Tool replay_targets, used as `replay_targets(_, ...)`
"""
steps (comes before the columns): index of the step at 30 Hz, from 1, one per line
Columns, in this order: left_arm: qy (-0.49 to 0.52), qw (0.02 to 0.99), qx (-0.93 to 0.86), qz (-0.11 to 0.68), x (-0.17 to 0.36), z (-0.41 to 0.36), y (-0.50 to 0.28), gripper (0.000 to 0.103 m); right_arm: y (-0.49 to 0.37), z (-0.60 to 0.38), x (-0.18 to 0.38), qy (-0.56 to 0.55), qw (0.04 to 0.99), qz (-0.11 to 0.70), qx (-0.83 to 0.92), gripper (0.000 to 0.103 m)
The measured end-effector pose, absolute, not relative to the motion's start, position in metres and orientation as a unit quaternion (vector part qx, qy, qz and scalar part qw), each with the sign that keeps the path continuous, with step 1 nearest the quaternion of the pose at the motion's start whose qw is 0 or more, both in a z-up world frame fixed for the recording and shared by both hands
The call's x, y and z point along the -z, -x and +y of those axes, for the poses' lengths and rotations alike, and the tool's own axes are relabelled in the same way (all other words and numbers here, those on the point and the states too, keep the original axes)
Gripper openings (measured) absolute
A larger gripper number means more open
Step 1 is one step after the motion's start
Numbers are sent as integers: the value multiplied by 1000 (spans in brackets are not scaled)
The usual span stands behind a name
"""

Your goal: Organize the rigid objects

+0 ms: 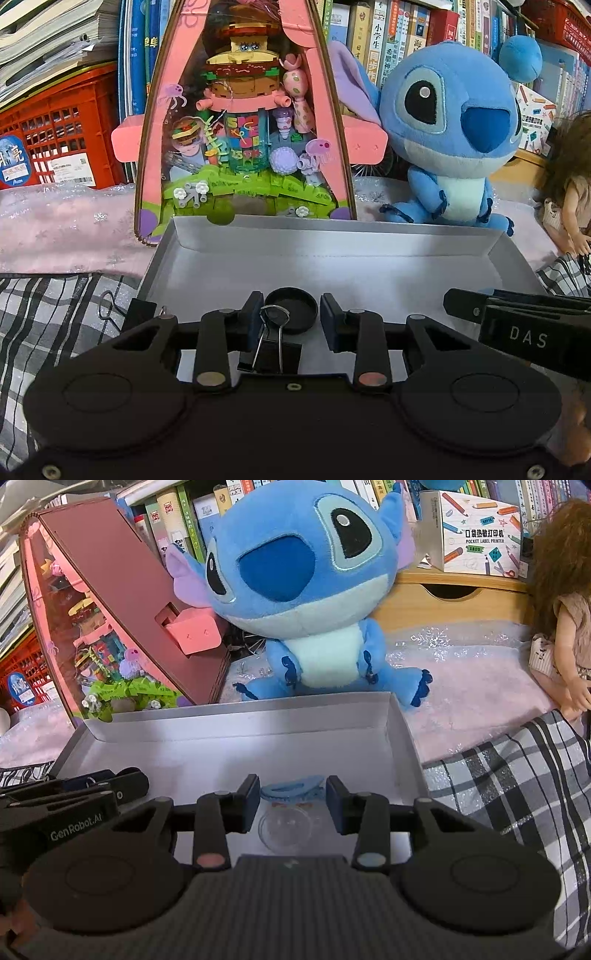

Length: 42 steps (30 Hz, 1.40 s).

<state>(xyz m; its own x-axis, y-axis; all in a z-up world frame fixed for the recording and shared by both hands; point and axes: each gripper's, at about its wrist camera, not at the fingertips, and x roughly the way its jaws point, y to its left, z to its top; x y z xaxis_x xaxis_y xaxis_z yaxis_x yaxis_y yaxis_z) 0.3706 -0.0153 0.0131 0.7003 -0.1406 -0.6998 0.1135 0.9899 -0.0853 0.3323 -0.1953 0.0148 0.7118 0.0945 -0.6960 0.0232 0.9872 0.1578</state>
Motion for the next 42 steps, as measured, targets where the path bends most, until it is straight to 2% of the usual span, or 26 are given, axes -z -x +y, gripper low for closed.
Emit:
replay_targets(5,12,922,74,380,-13,-18,-370,38,-332,-196,-14,-79,922,378,-19,47)
replay_targets(7,11,922,76,380,-13,-18,-370,39,-332,-195,-14,-78,923,377,-17,57)
replay_targets(11,10,922,81,378,-13,-19,-368,44,-331,-196,-15,-81,924,375,-14,62)
replay_targets(13,10,923,78,377,-14,-19,-367,49,-330,-197,-16,-84,924,373,-14,63)
replay_targets(15,10,925,73,374,-16,-18,-366,66,-329,-198,-17,-86,924,371,-14,64)
replay_targets(18,31,927,70,368,-21,-13,-363,75,-325,-200,-21,-89,928,362,-12,72)
replay_targets(28,27,930,63,361,-35,-7,-348,80,-311,-208,-35,-87,937,339,-4,83)
replay_targets(42,31,935,55,350,-52,0,-320,82,-289,-208,-51,-80,943,323,0,89)
